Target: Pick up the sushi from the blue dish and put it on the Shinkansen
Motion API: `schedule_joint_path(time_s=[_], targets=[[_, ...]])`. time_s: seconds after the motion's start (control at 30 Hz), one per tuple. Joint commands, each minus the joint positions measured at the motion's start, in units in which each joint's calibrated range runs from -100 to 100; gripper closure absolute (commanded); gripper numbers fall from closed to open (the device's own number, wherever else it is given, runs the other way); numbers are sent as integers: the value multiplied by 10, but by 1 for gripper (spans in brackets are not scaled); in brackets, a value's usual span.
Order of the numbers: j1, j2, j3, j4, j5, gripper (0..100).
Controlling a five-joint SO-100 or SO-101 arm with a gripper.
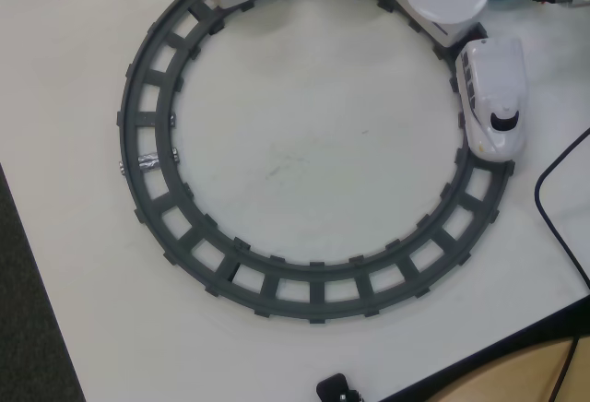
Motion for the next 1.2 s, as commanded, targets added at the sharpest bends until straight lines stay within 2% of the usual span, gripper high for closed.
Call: schedule_joint_path(time_s=[0.0,0.3,0.83,0.93,1.07,1.17], targets=[[-2,2,-29,-23,2,71],[-4,8,-27,-68,2,71],[-25,44,-28,-84,2,71],[-25,44,-27,-98,2,80],[-25,44,-27,-99,-2,100],[-23,39,-26,-99,-4,98]])
